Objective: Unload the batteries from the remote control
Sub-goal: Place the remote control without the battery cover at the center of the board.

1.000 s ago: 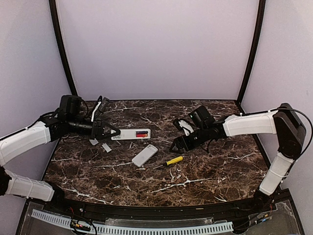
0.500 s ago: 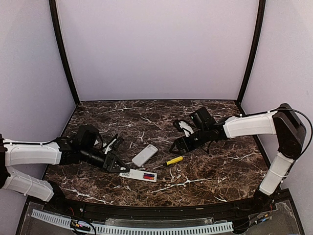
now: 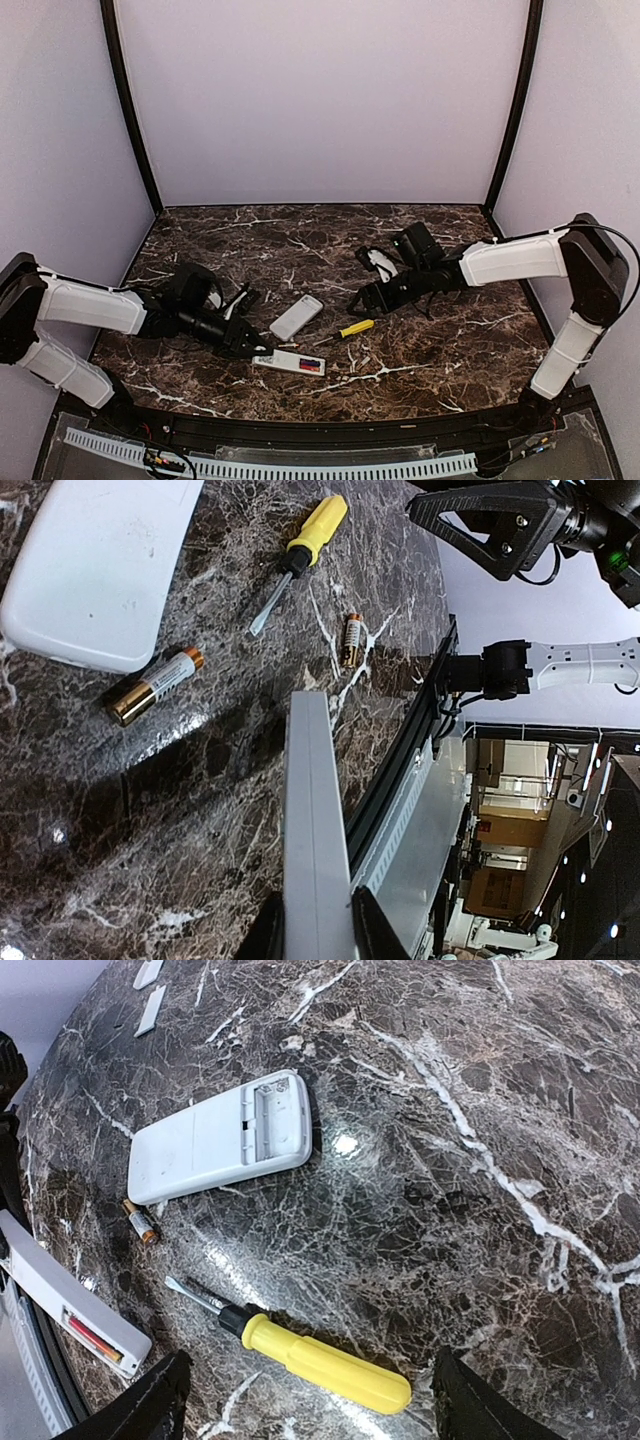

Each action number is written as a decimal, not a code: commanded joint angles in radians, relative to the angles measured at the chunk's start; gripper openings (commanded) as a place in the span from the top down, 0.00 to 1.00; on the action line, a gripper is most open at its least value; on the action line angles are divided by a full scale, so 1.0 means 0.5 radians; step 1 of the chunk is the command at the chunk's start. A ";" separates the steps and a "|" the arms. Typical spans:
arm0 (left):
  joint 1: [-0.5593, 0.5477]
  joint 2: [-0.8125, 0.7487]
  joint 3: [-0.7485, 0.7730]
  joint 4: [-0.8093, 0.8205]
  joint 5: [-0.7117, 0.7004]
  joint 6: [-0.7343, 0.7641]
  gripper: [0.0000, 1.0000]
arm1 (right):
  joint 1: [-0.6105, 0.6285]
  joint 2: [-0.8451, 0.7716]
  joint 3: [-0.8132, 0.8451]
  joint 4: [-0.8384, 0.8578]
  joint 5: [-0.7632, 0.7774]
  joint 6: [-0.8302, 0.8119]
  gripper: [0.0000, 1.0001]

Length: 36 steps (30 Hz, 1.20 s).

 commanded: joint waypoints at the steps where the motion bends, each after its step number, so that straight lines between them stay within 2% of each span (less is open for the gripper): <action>1: -0.009 0.036 -0.017 0.046 0.017 0.026 0.93 | -0.012 -0.101 -0.059 0.092 -0.023 0.024 0.19; 5: -0.009 0.075 0.006 -0.035 -0.022 0.045 0.87 | -0.013 -0.130 -0.068 0.121 -0.033 0.039 0.19; 9: -0.008 0.057 -0.006 -0.158 -0.112 0.079 0.74 | -0.011 -0.126 -0.035 0.156 -0.047 0.032 0.19; 14: -0.006 0.031 -0.014 -0.253 -0.216 0.127 0.67 | -0.011 -0.100 0.048 0.110 -0.063 -0.002 0.19; 19: -0.009 0.038 0.026 -0.364 -0.288 0.200 0.49 | -0.011 -0.117 0.007 0.157 -0.073 0.034 0.19; 26: -0.009 -0.036 0.051 -0.520 -0.475 0.240 0.30 | -0.011 -0.097 0.031 0.198 -0.117 0.055 0.19; 30: -0.007 -0.099 0.051 -0.609 -0.592 0.246 0.12 | -0.013 -0.083 0.090 0.192 -0.135 0.032 0.19; 36: -0.009 -0.183 0.070 -0.730 -0.736 0.250 0.06 | -0.013 -0.093 0.100 0.201 -0.139 0.037 0.18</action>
